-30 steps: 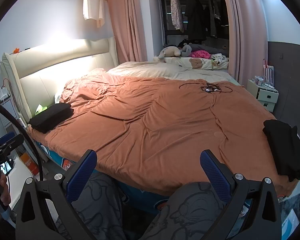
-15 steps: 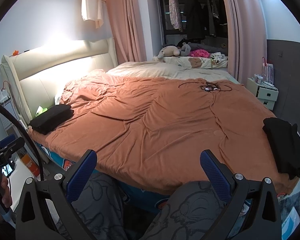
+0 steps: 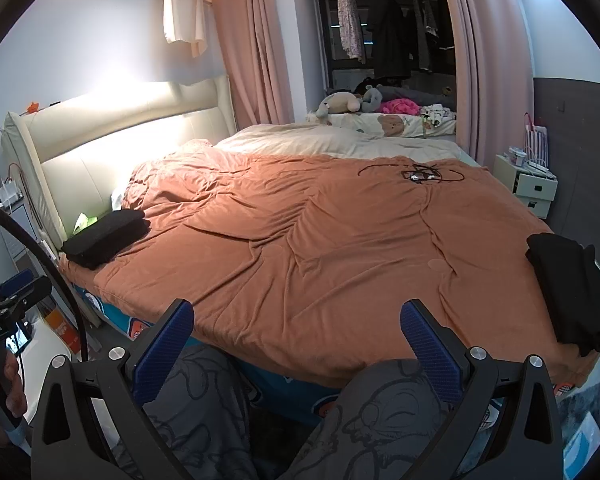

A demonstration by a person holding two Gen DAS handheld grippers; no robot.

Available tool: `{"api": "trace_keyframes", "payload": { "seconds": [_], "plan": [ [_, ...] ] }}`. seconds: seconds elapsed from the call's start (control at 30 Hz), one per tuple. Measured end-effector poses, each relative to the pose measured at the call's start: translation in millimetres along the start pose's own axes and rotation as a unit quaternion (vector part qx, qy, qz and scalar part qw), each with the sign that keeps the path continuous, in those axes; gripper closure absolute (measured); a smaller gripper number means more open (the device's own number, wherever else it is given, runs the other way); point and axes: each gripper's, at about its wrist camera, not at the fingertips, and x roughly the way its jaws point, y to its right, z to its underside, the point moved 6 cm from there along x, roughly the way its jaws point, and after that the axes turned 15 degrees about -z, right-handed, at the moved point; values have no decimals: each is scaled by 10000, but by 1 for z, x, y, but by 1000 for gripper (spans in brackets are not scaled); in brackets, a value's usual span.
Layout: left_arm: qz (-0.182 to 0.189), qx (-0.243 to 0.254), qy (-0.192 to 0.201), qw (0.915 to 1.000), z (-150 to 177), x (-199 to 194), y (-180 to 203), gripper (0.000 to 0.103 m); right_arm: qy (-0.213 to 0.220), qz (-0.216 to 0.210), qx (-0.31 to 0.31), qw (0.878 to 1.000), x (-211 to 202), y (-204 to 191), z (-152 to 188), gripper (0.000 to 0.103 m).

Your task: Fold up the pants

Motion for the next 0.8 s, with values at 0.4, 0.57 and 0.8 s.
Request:
{"api": "trace_keyframes", "payload": {
  "seconds": [0.4, 0.57, 0.8],
  "plan": [
    [59, 11, 20, 10000, 0, -3, 3, 0, -18, -17, 35, 10000, -2, -1, 3, 0],
    [145, 39, 20, 9999, 1, -5, 9, 0, -6, -31, 45, 10000, -3, -1, 3, 0],
    [211, 48, -5, 9998, 1, -5, 12, 0, -25, -14, 82, 10000, -3, -1, 3, 0]
  ]
}}
